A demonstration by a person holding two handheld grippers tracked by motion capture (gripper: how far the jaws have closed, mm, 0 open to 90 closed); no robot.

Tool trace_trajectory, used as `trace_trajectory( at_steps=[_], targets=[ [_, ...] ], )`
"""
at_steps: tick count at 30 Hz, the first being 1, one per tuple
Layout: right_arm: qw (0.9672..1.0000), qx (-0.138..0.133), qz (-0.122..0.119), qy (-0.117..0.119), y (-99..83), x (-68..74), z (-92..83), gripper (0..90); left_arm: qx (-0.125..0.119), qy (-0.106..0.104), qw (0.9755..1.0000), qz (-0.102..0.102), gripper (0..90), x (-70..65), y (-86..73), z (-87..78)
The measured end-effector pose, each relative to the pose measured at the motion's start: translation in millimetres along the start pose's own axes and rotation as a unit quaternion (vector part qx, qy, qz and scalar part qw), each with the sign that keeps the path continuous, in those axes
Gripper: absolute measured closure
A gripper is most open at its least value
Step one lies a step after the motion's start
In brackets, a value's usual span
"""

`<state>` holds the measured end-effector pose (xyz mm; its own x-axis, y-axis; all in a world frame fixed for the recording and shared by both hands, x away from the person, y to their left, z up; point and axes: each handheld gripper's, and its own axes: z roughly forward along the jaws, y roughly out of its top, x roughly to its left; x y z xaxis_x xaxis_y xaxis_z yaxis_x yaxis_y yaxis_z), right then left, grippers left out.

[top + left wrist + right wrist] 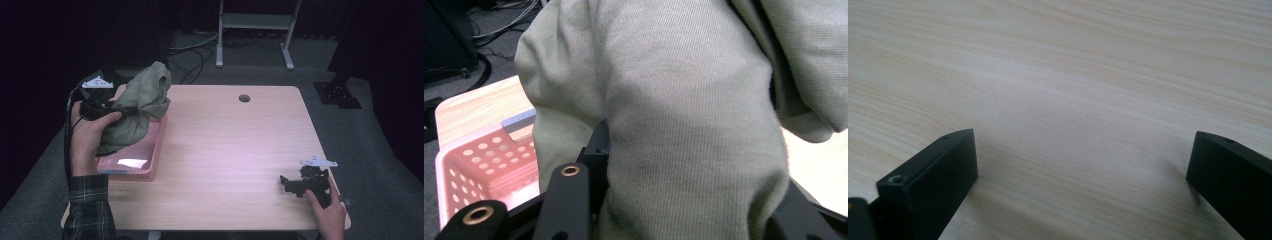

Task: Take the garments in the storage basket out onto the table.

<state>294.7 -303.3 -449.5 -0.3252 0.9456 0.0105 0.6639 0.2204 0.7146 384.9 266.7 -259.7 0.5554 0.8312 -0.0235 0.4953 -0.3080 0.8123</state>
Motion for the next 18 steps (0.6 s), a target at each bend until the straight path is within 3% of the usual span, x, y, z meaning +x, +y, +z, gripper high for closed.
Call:
trace_trajectory(
  at_steps=[18],
  targets=[
    [1.0,0.0,0.0,0.0,0.0,0.0,0.1,0.0,-0.026,-0.025,0.9993,-0.005,55.7,-19.9,9.2,4.9]
  ],
)
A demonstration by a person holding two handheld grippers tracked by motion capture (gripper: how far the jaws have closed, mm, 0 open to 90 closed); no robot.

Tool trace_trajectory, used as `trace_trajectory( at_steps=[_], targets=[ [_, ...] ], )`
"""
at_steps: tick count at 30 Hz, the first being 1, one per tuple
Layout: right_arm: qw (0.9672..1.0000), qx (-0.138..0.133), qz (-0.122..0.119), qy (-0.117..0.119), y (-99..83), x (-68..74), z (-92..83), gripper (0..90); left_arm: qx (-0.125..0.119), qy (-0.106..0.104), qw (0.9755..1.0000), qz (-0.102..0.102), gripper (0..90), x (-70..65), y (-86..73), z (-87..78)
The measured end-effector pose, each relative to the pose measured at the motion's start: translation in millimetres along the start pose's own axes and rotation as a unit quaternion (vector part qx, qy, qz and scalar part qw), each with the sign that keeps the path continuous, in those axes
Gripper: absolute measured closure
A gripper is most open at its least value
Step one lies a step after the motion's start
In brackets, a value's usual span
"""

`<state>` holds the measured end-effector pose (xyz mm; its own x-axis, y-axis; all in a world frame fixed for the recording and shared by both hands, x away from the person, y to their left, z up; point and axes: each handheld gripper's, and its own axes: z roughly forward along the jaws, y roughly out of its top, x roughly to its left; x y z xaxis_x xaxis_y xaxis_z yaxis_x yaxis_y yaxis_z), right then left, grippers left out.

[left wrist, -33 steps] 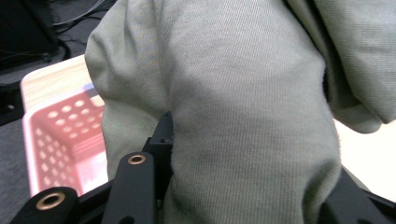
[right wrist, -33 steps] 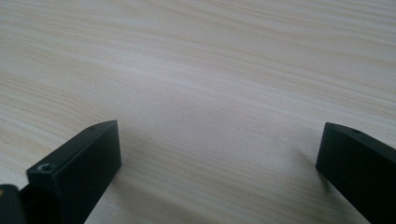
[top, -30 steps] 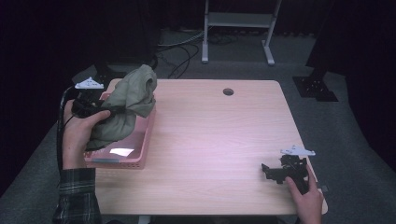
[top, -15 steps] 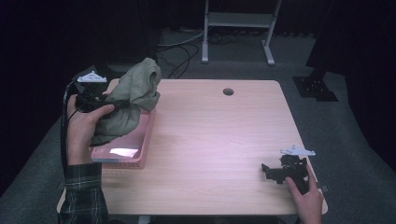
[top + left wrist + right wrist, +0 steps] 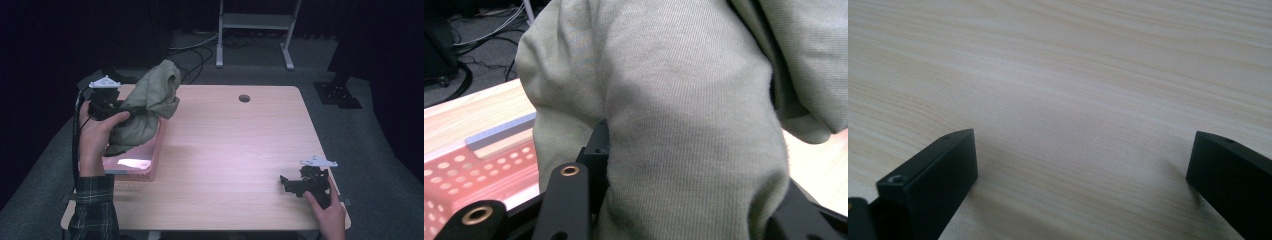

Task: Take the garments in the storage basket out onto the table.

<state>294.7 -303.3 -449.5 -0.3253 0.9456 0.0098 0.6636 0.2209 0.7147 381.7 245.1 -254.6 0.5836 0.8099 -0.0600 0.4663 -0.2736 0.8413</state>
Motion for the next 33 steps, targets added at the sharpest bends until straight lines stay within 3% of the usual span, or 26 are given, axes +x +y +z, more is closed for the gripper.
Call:
trace_trajectory(
  at_steps=[15,21,33],
  targets=[
    [1.0,0.0,-0.001,0.0,0.0,-0.1,0.0,0.0,-0.015,-0.039,0.9991,0.013,55.8,-35.2,15.3,19.2],
    [1.0,0.0,0.0,0.0,0.0,0.0,-0.1,0.0,-0.009,-0.054,0.9982,0.024,55.9,-51.7,20.4,31.7],
    [1.0,0.0,0.0,0.0,0.0,0.0,-0.1,0.0,-0.008,-0.077,0.9968,0.021,55.8,-64.7,26.9,42.7]
  ],
)
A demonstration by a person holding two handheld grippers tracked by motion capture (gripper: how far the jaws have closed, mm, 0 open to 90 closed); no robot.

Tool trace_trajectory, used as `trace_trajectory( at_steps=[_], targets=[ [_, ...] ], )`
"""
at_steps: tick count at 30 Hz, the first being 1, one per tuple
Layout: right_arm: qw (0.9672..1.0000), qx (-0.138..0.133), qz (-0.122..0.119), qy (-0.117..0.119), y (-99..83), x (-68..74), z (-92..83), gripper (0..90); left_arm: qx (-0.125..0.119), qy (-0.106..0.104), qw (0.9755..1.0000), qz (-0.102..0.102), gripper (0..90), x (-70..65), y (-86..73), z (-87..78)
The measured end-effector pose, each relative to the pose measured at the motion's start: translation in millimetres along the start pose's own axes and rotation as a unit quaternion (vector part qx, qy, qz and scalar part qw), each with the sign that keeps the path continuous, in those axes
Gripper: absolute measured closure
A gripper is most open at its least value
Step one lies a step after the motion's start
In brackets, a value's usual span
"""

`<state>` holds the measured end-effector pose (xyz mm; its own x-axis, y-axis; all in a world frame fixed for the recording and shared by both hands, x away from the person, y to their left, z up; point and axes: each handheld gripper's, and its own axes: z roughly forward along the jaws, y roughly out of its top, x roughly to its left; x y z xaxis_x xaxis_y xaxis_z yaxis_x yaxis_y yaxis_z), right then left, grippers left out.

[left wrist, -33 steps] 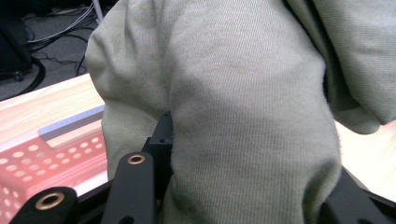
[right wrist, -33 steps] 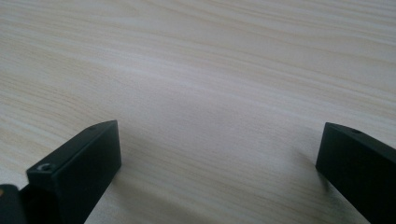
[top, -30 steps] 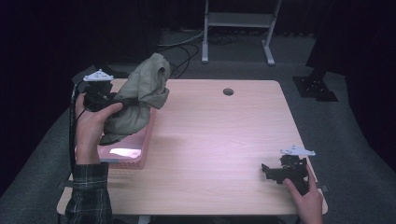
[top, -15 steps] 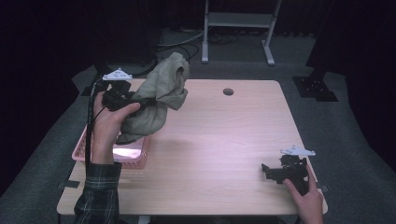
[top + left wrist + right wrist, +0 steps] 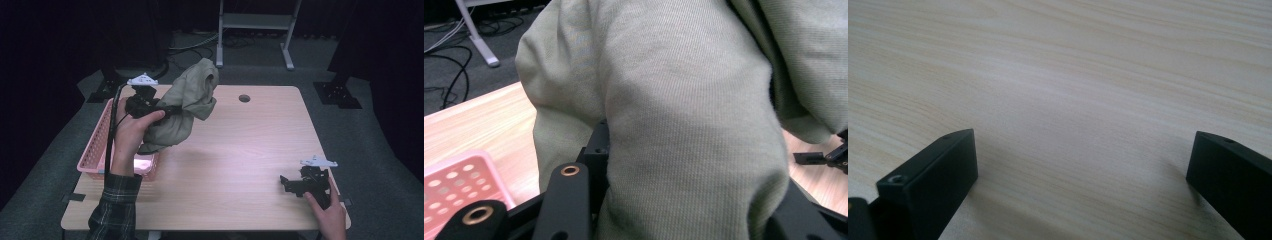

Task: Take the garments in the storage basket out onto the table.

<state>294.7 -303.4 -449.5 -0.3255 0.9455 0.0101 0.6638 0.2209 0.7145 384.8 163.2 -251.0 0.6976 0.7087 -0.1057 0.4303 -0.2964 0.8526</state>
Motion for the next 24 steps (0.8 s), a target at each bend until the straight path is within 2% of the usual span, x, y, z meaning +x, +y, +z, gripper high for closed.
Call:
trace_trajectory(
  at_steps=[24],
  targets=[
    [1.0,0.0,0.0,0.0,0.0,0.1,0.0,0.0,0.015,-0.033,0.999,0.026,55.7,-24.2,14.2,38.3]
  ],
)
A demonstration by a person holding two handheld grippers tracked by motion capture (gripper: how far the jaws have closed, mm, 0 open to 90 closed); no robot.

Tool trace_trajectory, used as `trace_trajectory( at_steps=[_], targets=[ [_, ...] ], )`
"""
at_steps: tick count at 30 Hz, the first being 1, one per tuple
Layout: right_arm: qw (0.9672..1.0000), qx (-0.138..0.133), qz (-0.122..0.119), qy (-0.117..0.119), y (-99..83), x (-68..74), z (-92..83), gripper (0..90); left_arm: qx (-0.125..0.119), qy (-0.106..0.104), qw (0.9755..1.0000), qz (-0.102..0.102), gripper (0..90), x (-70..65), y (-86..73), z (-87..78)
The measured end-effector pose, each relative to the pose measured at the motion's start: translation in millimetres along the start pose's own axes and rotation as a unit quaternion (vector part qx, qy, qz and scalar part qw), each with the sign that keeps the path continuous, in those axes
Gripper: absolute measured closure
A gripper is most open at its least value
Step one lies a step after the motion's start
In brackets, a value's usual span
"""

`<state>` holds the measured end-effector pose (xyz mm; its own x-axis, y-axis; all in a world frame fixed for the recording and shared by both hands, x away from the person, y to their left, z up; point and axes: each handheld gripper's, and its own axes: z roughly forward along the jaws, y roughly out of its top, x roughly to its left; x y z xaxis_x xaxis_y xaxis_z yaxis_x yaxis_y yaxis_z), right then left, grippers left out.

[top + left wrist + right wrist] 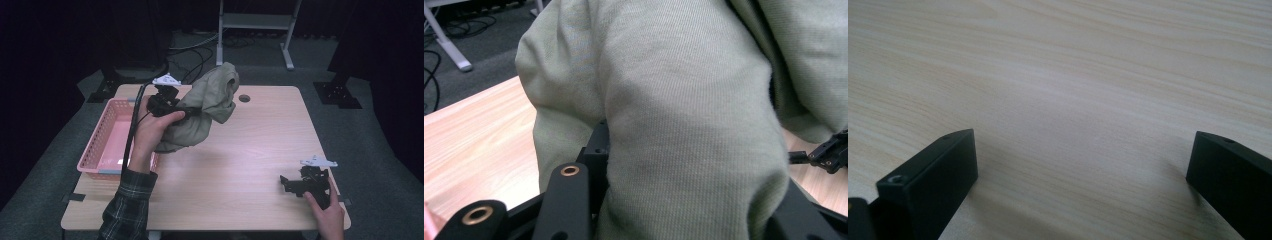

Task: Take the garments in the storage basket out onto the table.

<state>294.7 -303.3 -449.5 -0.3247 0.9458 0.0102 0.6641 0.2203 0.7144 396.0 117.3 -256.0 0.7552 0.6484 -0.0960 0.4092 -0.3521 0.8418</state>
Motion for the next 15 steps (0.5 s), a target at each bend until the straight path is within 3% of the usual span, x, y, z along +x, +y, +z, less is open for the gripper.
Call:
trace_trajectory(
  at_steps=[15],
  targets=[
    [1.0,0.0,0.0,0.0,0.0,0.0,0.0,0.0,0.013,-0.016,0.9997,0.014,55.7,-10.6,7.9,25.1]
  ],
)
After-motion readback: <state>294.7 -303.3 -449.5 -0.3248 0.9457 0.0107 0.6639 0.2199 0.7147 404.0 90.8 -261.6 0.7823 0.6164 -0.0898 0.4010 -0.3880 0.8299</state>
